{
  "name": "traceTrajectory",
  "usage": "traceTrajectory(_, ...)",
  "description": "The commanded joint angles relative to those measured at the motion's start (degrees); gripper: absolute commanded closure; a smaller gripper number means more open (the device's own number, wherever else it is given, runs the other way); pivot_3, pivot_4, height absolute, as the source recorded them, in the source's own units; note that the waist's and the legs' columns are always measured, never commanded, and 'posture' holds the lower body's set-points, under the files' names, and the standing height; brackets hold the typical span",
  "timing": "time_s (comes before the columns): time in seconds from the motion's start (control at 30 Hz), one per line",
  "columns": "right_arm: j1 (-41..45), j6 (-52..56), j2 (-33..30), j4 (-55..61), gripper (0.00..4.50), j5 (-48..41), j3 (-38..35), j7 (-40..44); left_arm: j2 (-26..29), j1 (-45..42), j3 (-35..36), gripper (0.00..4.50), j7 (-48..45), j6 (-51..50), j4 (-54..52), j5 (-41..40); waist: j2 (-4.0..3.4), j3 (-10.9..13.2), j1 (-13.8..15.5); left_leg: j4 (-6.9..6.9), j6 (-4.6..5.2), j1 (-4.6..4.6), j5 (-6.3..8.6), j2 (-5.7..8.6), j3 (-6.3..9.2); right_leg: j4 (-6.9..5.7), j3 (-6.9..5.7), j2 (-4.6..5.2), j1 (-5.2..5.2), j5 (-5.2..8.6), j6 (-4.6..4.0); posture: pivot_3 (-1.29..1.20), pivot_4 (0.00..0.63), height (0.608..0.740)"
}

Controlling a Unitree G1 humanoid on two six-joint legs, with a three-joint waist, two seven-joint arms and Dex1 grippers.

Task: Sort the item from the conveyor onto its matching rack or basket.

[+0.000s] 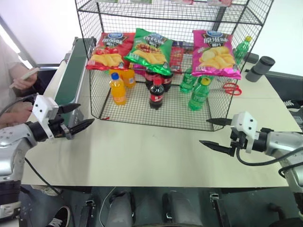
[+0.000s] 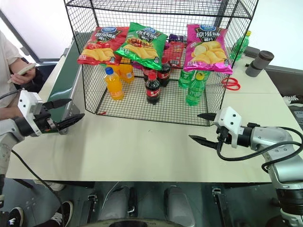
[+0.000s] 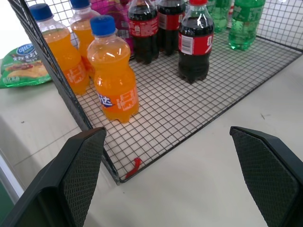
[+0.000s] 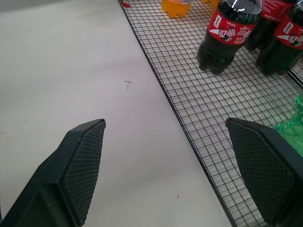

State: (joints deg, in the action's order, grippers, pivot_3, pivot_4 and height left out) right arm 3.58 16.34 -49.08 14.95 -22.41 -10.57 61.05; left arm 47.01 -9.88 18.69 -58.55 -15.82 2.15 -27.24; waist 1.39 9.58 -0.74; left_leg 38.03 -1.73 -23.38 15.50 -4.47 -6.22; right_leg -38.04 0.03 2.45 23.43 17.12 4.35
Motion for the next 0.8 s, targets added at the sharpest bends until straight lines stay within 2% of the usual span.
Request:
traceTrajectory(0.03, 0.6, -1.3, -1.2, -0.2, 0.27, 0.1, -2.1, -0.2, 0.2, -1.3, -0.3, 0.00, -0.4, 4.6, -0.1, 1.9, 0.00, 0.0, 0.0, 0.00, 0.00, 0.00, 0.00, 0.00, 0.00, -0.01, 0.00, 0.00, 0.00, 0.00, 0.00, 0.00, 0.150, 0.740)
traceTrajectory(0.3, 2.3, -0.4, -1.9, -2.2, 0.27, -0.2, -1.7, -0.2, -1.3, -1.6, 0.7, 0.00, -0.6, 0.1, -2.9, -3.2, 0.00, 0.0, 0.0, 0.01, 0.00, 0.01, 0.00, 0.00, -0.02, -0.04, 0.00, 0.00, 0.00, -0.01, 0.01, 0.00, 0.150, 0.740)
traceTrajectory(0.47, 3.5, -1.0, -1.4, -2.7, 0.27, -0.4, -1.0, 0.2, -1.2, -2.2, -0.1, 0.00, -2.7, 2.1, -1.2, -2.4, 0.00, 0.0, 0.0, 0.02, 0.00, 0.01, -0.01, 0.01, -0.03, -0.04, 0.00, 0.00, 0.00, -0.02, 0.03, 0.00, 0.150, 0.740)
traceTrajectory(0.6, 4.5, 1.7, -1.4, -2.6, 0.27, -2.4, -1.1, 0.4, -0.7, 1.0, 1.5, 0.00, -8.7, 3.6, -1.8, -4.9, -0.01, 0.0, -0.2, 0.02, -0.01, 0.01, -0.01, -0.01, -0.05, -0.05, 0.01, -0.02, 0.01, -0.02, 0.03, 0.00, 0.150, 0.740)
traceTrajectory(0.67, 5.1, 4.0, -1.1, -2.1, 0.27, -4.5, -1.9, 0.2, -0.8, 2.0, 1.5, 0.00, -9.0, 3.9, -1.6, -4.5, -0.01, 0.0, -0.1, 0.02, 0.00, 0.01, -0.01, -0.02, -0.05, -0.04, 0.01, -0.02, 0.01, -0.01, 0.03, 0.00, 0.150, 0.740)
traceTrajectory(0.8, 5.6, 2.1, -0.9, -2.2, 0.27, -2.7, -1.2, -1.0, -1.4, 1.9, 1.4, 0.00, -9.5, 5.5, -0.6, -4.1, -0.01, 0.0, 0.2, 0.07, -0.01, 0.01, -0.01, -0.01, -0.03, -0.05, 0.00, -0.01, -0.02, -0.02, 0.02, 0.00, 0.150, 0.740)
